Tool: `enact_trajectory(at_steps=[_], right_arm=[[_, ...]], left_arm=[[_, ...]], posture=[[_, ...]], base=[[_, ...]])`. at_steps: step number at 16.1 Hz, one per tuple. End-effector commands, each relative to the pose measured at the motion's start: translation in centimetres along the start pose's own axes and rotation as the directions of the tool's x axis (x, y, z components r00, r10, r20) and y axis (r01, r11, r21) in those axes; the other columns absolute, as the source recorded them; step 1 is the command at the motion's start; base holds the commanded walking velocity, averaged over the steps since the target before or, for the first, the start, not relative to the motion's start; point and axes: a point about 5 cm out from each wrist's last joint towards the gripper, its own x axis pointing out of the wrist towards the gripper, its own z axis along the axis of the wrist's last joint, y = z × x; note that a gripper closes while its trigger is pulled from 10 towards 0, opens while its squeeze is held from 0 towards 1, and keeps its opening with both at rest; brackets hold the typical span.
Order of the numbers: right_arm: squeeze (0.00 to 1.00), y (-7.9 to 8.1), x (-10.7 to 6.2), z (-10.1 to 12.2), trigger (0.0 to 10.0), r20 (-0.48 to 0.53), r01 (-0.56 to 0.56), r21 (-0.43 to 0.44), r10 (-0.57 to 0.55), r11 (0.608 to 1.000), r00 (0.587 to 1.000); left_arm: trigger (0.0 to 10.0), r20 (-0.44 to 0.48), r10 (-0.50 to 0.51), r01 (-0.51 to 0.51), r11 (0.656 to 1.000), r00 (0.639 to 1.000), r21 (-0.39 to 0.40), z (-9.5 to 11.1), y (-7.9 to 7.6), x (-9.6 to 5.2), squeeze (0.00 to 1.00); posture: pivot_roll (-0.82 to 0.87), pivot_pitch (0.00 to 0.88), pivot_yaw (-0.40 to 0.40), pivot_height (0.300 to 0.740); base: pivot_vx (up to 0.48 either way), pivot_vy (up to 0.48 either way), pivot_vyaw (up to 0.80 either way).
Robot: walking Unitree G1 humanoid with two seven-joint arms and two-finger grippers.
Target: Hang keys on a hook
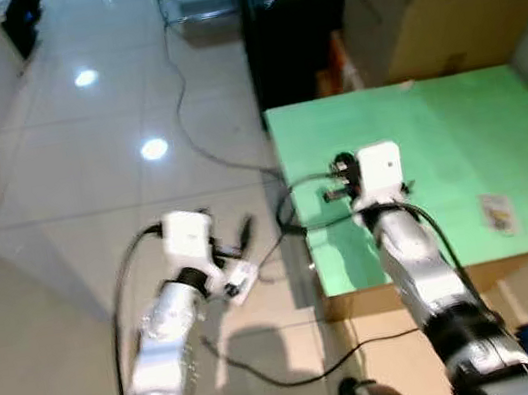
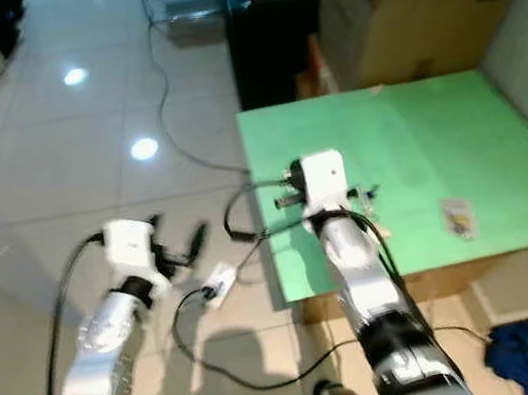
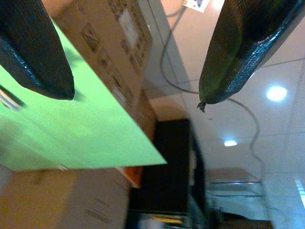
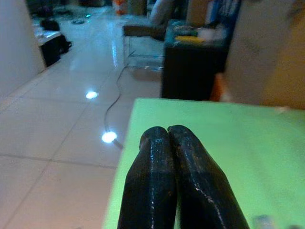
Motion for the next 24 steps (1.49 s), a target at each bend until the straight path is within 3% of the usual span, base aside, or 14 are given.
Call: enact_trajectory(at_steps=[1,4,5,8,10,11,13,19,24], right_arm=[[0.0,-0.4,-0.6,1.0,0.0,0.041,-0.031,-0.034,0.033,0.999,0.999],[0.0,-1.3,-2.0,0.5,0.0,0.044,-0.016,-0.022,0.017,1.0,0.999],[0.0,-1.9,-2.5,0.1,0.0,0.046,0.039,0.029,-0.041,0.999,0.998],[0.0,-2.6,-2.7,-1.1,0.0,0.012,0.139,0.106,-0.141,0.985,0.99],[0.0,-2.8,-2.7,-1.1,0.0,-0.002,0.148,0.087,-0.149,0.985,0.989],[0.0,-3.1,-2.6,-1.1,10.0,-0.01,0.157,0.075,-0.157,0.985,0.988],[0.0,-3.8,-2.2,-1.1,10.0,-0.028,0.184,0.048,-0.183,0.982,0.983],[0.0,-3.6,-2.2,-2.0,10.0,-0.077,0.197,0.033,-0.194,0.98,0.978],[0.0,-3.4,-2.2,-4.4,10.0,-0.217,0.215,0.06,-0.198,0.975,0.956]], left_arm=[[10.0,-0.009,0.054,-0.054,0.997,0.999,-0.05,-0.3,0.5,0.2,0.0],[10.0,0.006,0.089,-0.088,0.996,0.996,-0.026,0.4,0.8,0.7,0.0],[10.0,0.026,0.095,-0.095,0.995,0.995,-0.026,1.1,0.7,1.0,0.0],[10.0,0.051,0.1,-0.099,0.995,0.994,-0.013,1.8,0.4,1.8,0.0],[10.0,0.05,0.103,-0.102,0.995,0.993,-0.01,1.9,0.4,2.1,0.0],[10.0,0.049,0.104,-0.103,0.995,0.993,-0.005,1.9,0.4,2.2,0.0],[10.0,0.04,0.107,-0.106,0.994,0.993,-0.008,1.8,0.4,2.4,0.0],[10.0,0.04,0.1,-0.1,0.995,0.994,-0.01,1.8,0.4,2.3,0.0],[10.0,0.033,0.061,-0.061,0.998,0.998,0.004,1.7,0.2,2.4,0.0]], posture=[[-0.05,0.0,-0.017,0.74],[-0.05,0.0,-0.018,0.74],[-0.04,0.0,-0.014,0.74],[-0.04,0.0,-0.003,0.74],[-0.04,0.0,-0.001,0.74],[-0.05,0.0,-0.001,0.74],[-0.05,0.0,-0.002,0.74],[-0.05,0.0,0.007,0.74],[-0.04,0.0,0.026,0.74]], base=[[0.0,0.0,0.0],[0.0,0.0,0.0],[0.0,0.0,0.0],[0.0,0.0,0.0],[0.0,0.0,0.0],[0.0,0.0,0.0],[0.0,0.0,0.0],[-0.133,0.0,0.0],[0.0,0.0,0.0]])
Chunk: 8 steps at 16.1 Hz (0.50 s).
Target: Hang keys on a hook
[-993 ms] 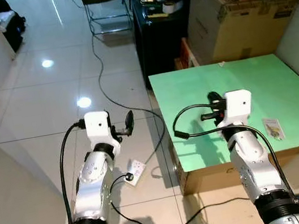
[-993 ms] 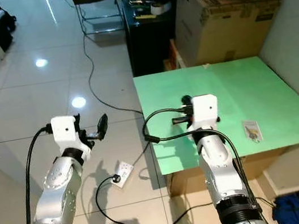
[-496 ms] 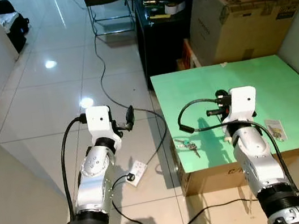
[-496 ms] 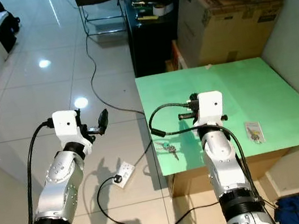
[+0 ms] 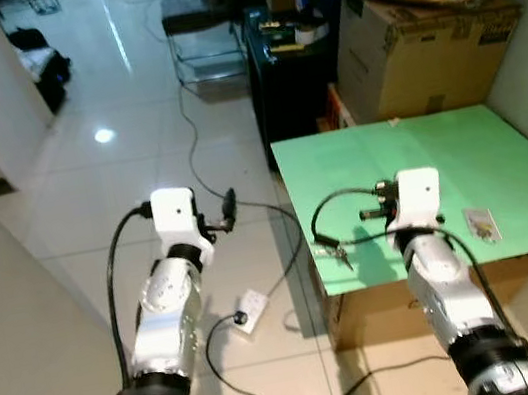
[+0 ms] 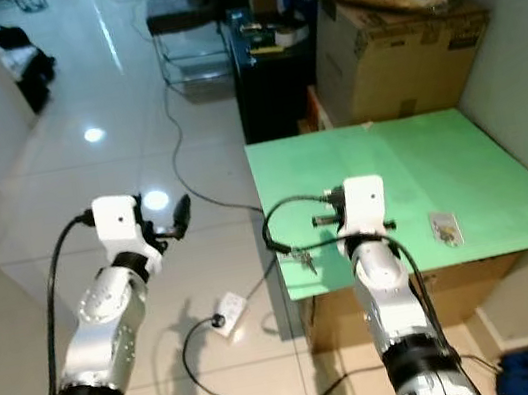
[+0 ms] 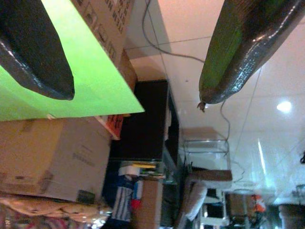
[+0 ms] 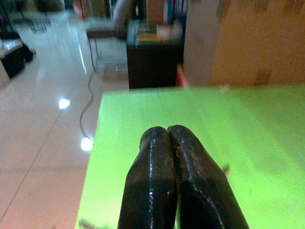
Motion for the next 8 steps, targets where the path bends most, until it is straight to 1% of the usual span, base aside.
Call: enact_trajectory(at_steps=[1,2,4,5,8], right_arm=[[0.0,-0.7,0.4,-0.6,10.0,-0.053,0.05,-0.006,-0.05,0.999,0.997],[0.0,-1.1,0.6,-0.9,10.0,-0.077,0.083,-0.023,-0.085,0.996,0.993],[0.0,-1.0,0.9,-0.3,10.0,-0.056,0.078,-0.035,-0.08,0.996,0.995],[1.0,-1.2,1.0,0.2,10.0,-0.021,0.079,-0.03,-0.08,0.996,0.997],[1.0,-1.3,1.2,-0.4,10.0,-0.036,0.084,-0.04,-0.086,0.996,0.996]], left_arm=[[10.0,-0.007,-0.029,0.029,0.999,1.0,0.027,0.0,-0.3,0.1,0.0],[10.0,-0.013,-0.042,0.043,0.998,0.999,0.052,-0.1,-0.3,0.0,0.0],[10.0,-0.01,-0.061,0.061,0.996,0.998,0.069,0.0,-0.4,-0.1,0.0],[10.0,-0.015,-0.065,0.066,0.995,0.998,0.068,-0.1,-0.3,-0.2,0.0],[10.0,-0.029,-0.068,0.07,0.995,0.997,0.075,-0.4,-0.2,-0.6,0.0]], posture=[[-0.04,0.0,0.029,0.74],[-0.03,0.0,0.032,0.74],[-0.02,0.0,0.034,0.74],[-0.02,0.0,0.034,0.74],[-0.01,0.0,0.036,0.74]], base=[[0.0,0.0,0.0],[0.0,0.0,0.0],[0.0,0.0,0.0],[0.0,0.0,0.0],[0.0,0.0,0.0]])
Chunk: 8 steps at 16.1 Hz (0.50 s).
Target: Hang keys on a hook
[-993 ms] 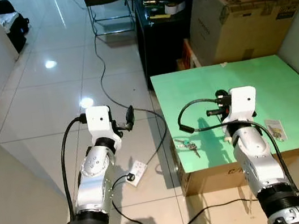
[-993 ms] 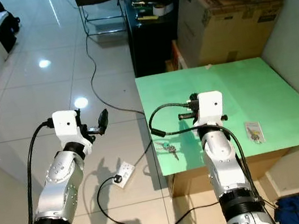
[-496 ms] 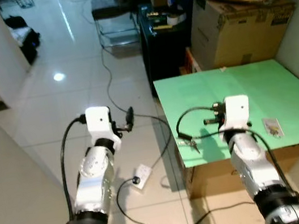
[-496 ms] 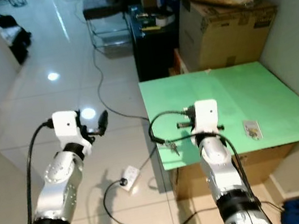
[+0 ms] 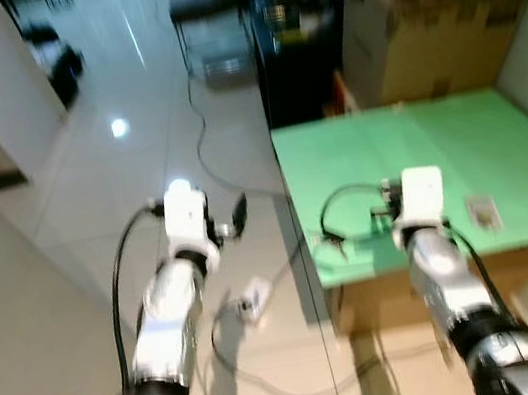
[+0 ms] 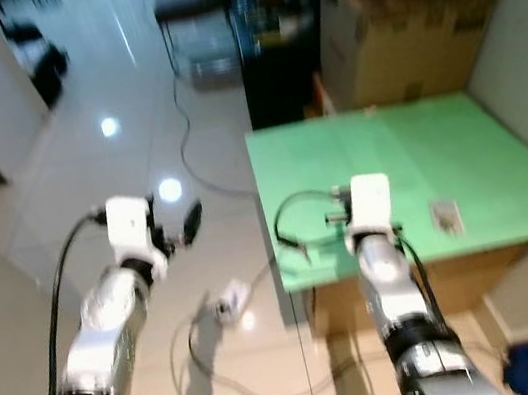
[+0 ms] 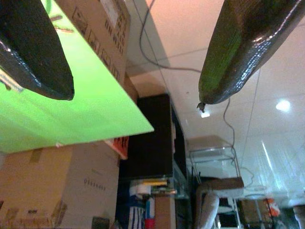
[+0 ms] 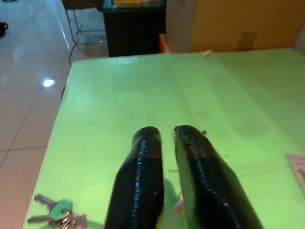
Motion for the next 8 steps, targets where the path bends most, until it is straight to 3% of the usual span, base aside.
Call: enact_trajectory(at_steps=[1,8], right_arm=[[1.0,0.3,0.2,0.3,10.0,0.018,-0.021,-0.016,0.021,1.0,1.0],[1.0,1.9,0.4,-0.2,10.0,-0.019,-0.077,-0.028,0.076,0.997,0.997]], left_arm=[[10.0,-0.008,-0.01,0.01,1.0,1.0,0.024,0.0,0.0,-0.3,0.0],[10.0,-0.057,-0.001,0.003,1.0,0.998,0.024,-0.9,0.3,-2.7,0.0]], posture=[[0.0,0.0,0.035,0.74],[0.05,0.099,0.035,0.74]], base=[[0.0,0.0,0.0],[0.0,0.0,0.0]])
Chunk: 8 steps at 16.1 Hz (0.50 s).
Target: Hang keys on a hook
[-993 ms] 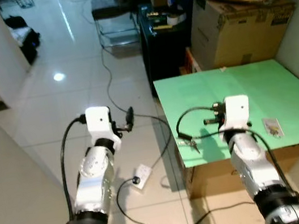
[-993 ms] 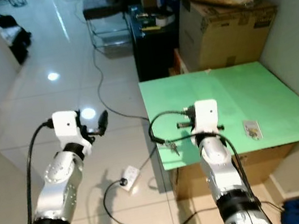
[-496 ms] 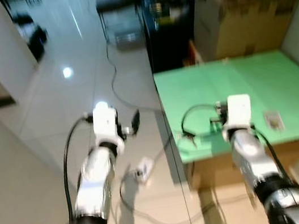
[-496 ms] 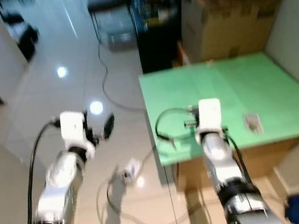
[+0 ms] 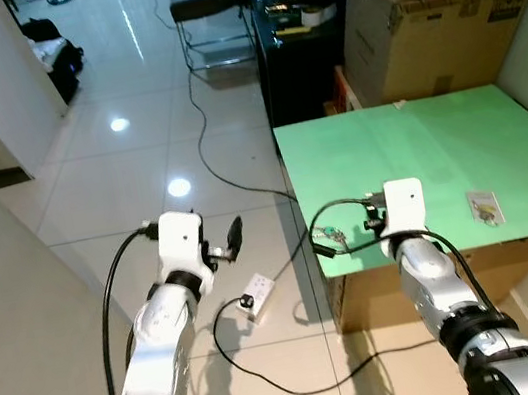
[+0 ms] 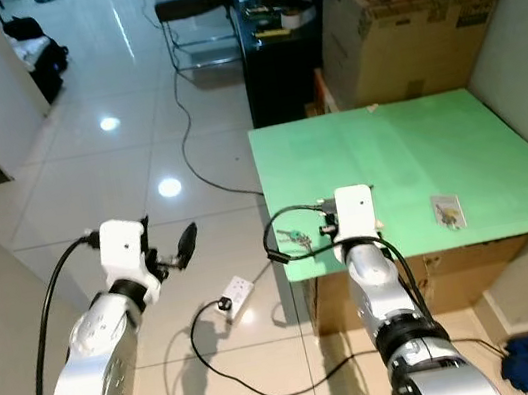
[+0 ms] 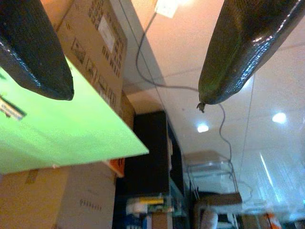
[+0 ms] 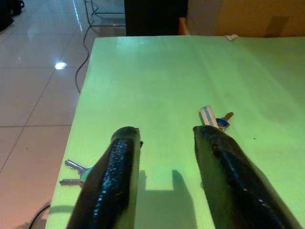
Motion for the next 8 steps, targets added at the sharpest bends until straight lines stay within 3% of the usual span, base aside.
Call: enact_trajectory(at_steps=[1,5,8], right_arm=[[1.0,0.5,0.5,1.1,10.0,0.029,-0.007,0.01,0.006,1.0,1.0],[1.0,1.4,2.0,4.8,10.0,0.109,-0.017,0.004,0.016,1.0,0.994],[1.0,1.1,2.8,6.3,10.0,0.103,0.014,0.015,-0.016,1.0,0.995]], left_arm=[[10.0,-0.003,-0.009,0.009,1.0,1.0,0.013,0.2,0.0,-0.1,0.0],[10.0,-0.003,0.005,-0.005,0.999,1.0,0.042,0.4,-0.3,-0.7,0.0],[10.0,-0.015,0.01,-0.009,0.999,1.0,0.036,0.3,-0.4,-1.6,0.0]], posture=[[0.05,0.106,0.031,0.74],[0.08,0.121,0.006,0.74],[0.11,0.153,-0.005,0.74]], base=[[0.0,0.0,0.0],[0.0,0.0,0.0],[0.0,0.0,0.0]])
